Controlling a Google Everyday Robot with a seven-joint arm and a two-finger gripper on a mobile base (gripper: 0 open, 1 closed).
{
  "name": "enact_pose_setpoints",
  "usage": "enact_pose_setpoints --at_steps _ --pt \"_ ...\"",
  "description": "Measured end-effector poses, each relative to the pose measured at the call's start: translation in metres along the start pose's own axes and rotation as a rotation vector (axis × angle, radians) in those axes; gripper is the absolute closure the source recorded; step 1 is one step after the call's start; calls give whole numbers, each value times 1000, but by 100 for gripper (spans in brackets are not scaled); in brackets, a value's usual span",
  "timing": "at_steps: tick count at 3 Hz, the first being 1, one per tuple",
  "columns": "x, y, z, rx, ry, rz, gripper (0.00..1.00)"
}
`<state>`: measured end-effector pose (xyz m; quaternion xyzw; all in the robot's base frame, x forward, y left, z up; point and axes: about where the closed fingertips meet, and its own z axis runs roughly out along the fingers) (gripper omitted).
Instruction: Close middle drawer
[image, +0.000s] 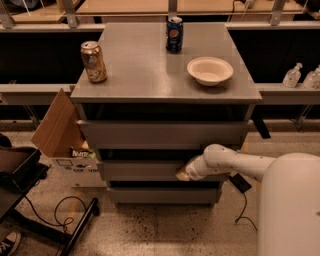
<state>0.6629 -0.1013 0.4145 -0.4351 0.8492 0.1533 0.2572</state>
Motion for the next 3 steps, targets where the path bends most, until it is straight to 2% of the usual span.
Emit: enact_pose_setpoints --at_steps 1,2,3 --pt "-1 -1 -13 2 14 -31 100" --pt "7 32 -41 -74 52 -87 100" --pt "30 108 -100 -185 175 -265 100"
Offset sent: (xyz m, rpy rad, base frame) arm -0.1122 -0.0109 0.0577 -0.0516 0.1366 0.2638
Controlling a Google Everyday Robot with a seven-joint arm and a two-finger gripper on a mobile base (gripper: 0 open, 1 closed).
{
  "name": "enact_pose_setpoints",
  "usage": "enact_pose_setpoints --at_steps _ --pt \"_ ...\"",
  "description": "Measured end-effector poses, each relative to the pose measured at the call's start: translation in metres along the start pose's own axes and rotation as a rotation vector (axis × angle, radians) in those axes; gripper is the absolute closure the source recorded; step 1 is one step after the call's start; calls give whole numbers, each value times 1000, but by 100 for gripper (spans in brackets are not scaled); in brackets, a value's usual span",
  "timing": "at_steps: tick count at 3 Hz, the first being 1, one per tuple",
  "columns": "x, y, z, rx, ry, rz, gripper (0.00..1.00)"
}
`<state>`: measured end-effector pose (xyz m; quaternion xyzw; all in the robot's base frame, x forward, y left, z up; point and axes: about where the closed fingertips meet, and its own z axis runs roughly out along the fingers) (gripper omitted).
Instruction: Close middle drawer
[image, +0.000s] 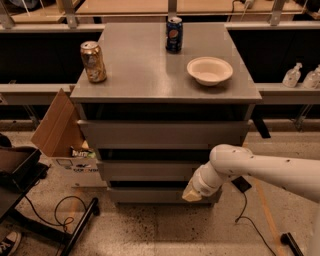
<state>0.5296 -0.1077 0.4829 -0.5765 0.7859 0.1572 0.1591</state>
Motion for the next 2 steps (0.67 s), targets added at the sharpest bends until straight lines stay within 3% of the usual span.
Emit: enact_pose_setpoints --at_steps 1,2 --pt "10 52 -42 14 123 -61 100" --pt "43 100 -90 93 216 0 100"
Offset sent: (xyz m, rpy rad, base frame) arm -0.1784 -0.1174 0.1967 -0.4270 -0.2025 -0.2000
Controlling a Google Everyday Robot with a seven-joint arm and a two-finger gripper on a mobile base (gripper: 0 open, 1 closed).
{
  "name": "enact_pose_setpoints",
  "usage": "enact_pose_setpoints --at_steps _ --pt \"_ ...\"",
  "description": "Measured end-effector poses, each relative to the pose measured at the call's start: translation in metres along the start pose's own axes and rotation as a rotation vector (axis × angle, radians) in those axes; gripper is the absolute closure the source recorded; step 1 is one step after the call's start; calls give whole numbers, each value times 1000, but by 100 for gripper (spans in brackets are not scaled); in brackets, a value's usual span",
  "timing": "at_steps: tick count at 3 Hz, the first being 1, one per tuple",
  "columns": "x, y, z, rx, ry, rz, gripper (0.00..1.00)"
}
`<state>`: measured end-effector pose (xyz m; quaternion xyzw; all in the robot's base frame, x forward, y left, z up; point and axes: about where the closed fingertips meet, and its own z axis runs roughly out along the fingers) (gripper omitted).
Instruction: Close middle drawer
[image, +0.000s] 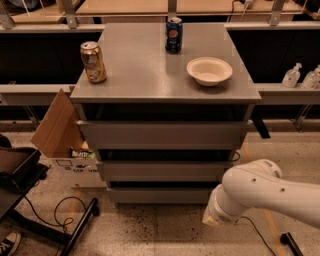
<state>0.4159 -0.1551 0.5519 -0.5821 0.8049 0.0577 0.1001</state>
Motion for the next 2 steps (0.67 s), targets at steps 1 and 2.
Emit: enact_pose_setpoints --at_steps 1,2 --pt "55 21 -53 180 35 141 100" --pt "81 5 -126 463 -12 262 100"
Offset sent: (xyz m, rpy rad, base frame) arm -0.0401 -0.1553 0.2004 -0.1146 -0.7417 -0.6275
